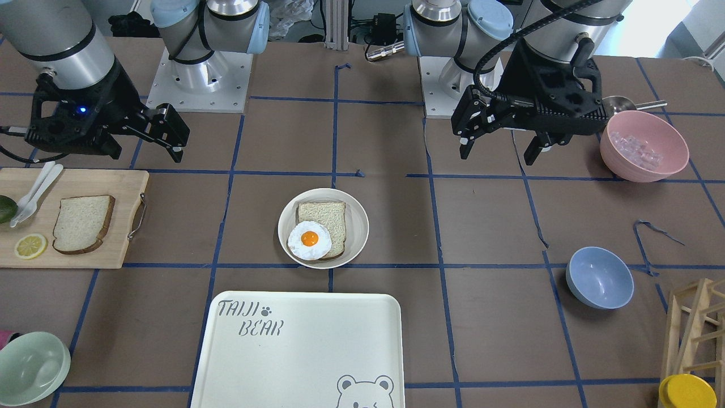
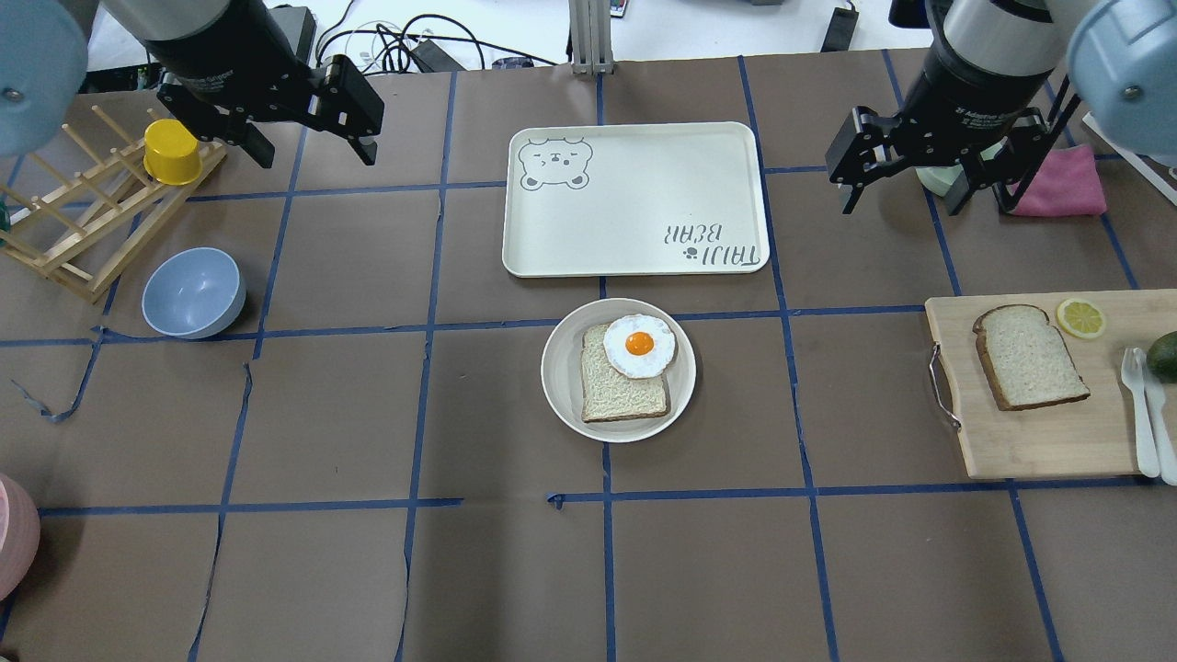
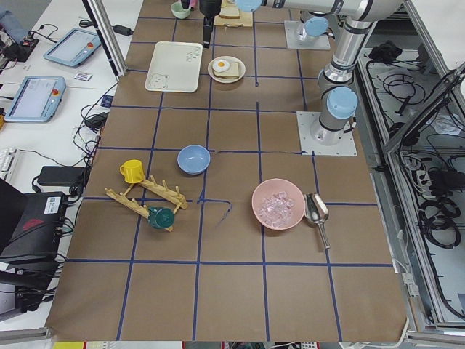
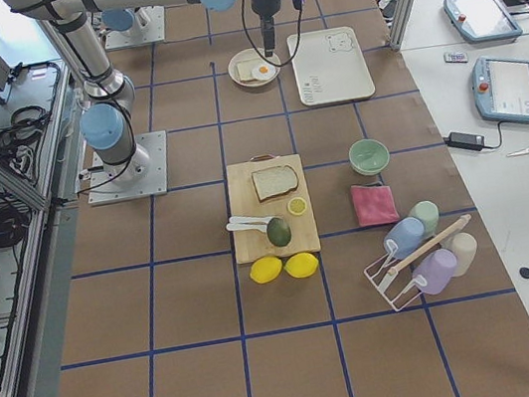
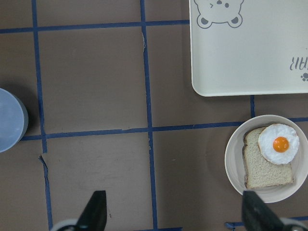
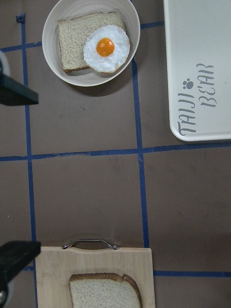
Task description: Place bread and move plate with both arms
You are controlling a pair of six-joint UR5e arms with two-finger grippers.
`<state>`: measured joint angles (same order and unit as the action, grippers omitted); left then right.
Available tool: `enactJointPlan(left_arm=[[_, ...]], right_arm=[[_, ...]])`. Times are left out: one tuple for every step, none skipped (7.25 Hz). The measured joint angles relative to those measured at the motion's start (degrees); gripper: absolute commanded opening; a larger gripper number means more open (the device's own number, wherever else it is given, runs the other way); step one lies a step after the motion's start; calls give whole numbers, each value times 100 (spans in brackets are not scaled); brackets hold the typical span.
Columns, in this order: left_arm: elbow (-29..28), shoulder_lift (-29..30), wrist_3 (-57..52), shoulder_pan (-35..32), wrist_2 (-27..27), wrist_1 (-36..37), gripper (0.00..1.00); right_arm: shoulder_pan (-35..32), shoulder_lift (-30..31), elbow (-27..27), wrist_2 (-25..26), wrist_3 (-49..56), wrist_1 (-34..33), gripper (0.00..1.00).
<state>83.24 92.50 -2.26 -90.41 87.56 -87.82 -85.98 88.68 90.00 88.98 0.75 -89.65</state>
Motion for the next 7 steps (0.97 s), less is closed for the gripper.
enactJointPlan(left_arm=[[0,-2,-8,0,0,9,100],[-4,-3,-21,0,2,15,100],[-7,-4,-17,0,0,16,100],[-9,-4,-11,0,-1,15,100],[-8,0,3,2,-2,22,100],[-7,3,16,2,-4,31,100],[-10,2,13,2,-6,37,100]], right_arm=[[1,-3,0,3,2,0,100],[2,-6,0,4,5,-2,100],[2,-15,3,3,9,-8,100],[2,-36,6,-23,14,-8,100],[7,-59,6,-43,12,-3,100],[13,-62,6,-16,6,17,100],[19,-59,12,12,0,65,100]])
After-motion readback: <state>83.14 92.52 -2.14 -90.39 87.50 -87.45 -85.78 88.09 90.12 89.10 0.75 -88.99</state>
